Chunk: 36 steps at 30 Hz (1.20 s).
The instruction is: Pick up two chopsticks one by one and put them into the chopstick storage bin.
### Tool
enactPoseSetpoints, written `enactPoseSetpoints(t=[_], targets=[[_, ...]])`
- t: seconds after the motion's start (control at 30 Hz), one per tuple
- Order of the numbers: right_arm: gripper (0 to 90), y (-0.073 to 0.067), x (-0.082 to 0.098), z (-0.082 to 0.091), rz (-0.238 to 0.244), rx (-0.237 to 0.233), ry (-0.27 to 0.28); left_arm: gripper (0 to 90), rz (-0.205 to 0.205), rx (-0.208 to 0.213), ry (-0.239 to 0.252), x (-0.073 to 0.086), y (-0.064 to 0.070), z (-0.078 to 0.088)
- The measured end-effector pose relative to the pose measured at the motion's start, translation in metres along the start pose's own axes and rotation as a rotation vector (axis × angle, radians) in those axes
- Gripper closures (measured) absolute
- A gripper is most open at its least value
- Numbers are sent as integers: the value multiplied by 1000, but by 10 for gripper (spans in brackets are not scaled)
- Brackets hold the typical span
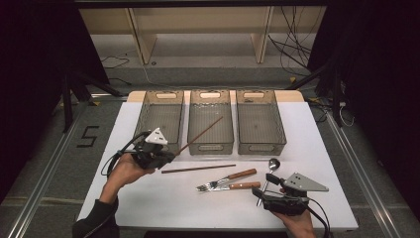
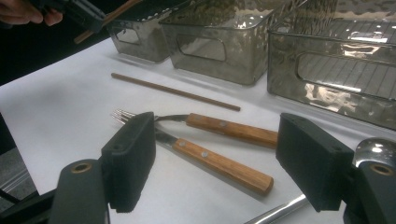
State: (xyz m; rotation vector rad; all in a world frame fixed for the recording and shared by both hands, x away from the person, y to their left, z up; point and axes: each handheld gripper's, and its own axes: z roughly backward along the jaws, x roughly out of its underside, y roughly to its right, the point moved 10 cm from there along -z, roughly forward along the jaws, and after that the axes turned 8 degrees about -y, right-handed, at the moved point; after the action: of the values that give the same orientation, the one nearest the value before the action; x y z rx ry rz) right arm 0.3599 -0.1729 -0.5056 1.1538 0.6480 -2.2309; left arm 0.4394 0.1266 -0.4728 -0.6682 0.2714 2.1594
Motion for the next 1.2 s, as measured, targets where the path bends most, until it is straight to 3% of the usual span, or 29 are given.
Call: enactPoseSetpoints(t=[0.43,0.73,1.2], targets=[[290,0,0,0,0,0,-1,836,126,-96,44,-18,-59,25],[290,0,0,0,2,-2,-2,837,220,-167,59,-21,-101,25],[290,0,0,0,-2,-2,-4,836,270,-204,20,-16,-129,3]])
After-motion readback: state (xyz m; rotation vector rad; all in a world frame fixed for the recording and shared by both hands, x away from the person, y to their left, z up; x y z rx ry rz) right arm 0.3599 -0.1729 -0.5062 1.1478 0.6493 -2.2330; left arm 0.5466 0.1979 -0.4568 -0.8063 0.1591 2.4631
